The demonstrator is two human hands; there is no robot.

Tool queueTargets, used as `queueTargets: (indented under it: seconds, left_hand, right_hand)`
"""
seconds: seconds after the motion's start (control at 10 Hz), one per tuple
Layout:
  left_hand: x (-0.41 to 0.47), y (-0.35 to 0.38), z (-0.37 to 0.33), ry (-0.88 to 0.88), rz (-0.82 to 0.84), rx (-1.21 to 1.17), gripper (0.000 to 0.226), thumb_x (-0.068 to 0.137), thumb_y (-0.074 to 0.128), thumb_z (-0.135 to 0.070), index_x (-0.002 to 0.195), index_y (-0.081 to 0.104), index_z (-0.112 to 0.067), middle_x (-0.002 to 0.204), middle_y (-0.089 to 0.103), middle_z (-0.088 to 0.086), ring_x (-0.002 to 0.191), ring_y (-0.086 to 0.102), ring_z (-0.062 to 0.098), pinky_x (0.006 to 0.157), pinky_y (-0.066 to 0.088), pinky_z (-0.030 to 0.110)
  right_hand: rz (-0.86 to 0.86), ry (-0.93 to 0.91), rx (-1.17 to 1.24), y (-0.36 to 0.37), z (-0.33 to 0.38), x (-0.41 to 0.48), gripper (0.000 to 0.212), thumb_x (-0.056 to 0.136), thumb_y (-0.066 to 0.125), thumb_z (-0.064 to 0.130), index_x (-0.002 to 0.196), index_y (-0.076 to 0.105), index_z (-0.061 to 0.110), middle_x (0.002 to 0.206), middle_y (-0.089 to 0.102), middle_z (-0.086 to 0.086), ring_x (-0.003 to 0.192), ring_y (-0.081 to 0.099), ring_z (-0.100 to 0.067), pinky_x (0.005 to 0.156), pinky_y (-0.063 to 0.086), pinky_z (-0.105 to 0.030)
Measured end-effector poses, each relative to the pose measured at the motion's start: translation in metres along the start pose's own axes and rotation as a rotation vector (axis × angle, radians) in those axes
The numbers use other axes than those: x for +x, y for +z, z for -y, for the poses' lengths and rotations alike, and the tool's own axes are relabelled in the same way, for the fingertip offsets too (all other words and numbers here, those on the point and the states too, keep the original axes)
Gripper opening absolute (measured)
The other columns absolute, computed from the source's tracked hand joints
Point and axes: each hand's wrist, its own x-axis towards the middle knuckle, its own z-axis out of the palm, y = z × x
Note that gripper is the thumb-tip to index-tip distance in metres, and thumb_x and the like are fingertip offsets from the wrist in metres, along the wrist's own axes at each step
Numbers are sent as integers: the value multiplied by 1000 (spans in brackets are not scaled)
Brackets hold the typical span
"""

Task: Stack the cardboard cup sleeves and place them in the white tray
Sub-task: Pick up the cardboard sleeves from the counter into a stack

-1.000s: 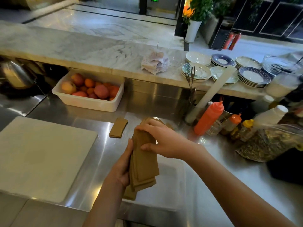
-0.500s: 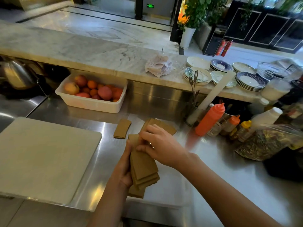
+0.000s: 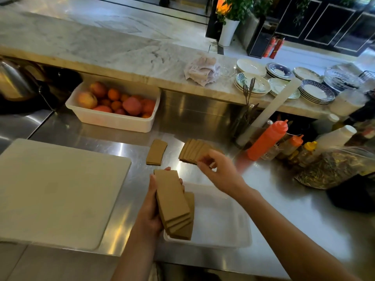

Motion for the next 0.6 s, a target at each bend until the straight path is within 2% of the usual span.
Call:
queueTargets:
  seconds: [0.1, 0.2, 0.3, 0.4, 0.6]
  left_hand:
    - [1, -1, -1, 19, 11, -38, 95, 45, 89, -62, 124, 56, -22, 106, 66, 16, 87, 68, 27, 71, 60, 42]
    - [7, -1, 0, 41, 0, -75, 84, 50, 89, -61, 118, 59, -23, 107, 66, 16, 87, 68, 28, 70, 60, 43]
    - [13, 0, 3, 52, -16, -91, 83, 54, 87, -61, 122, 56, -23, 109, 64, 16, 88, 67, 29, 72, 59, 44]
    - [22, 5, 5, 59, -11, -137, 84, 59, 84, -62, 128, 51, -26, 111, 62, 15, 90, 66, 29, 76, 58, 46]
    - [43, 6, 15, 76, -43, -198, 78, 65, 82, -59, 129, 52, -27, 111, 65, 15, 95, 66, 29, 80, 56, 50]
  right_hand:
    - [-16, 145, 16, -1, -28, 10, 5, 89, 64, 23, 92, 61, 20, 85, 63, 6, 77, 60, -8, 66, 51, -20]
    - [6, 329, 11, 0, -75, 26, 13, 88, 65, 22, 101, 60, 21, 87, 64, 6, 82, 63, -13, 70, 53, -26]
    - [62, 420, -19, 2, -104, 41, 23, 87, 66, 26, 108, 56, 22, 89, 63, 6, 85, 63, -15, 70, 52, -28]
    - [217, 523, -72, 6, -141, 66, 42, 86, 69, 32, 120, 52, 17, 100, 60, 0, 88, 59, -16, 75, 49, -29]
    - [308, 581, -233, 23, -184, 109, 40, 86, 66, 28, 118, 60, 5, 119, 59, -16, 110, 56, -33, 91, 46, -38]
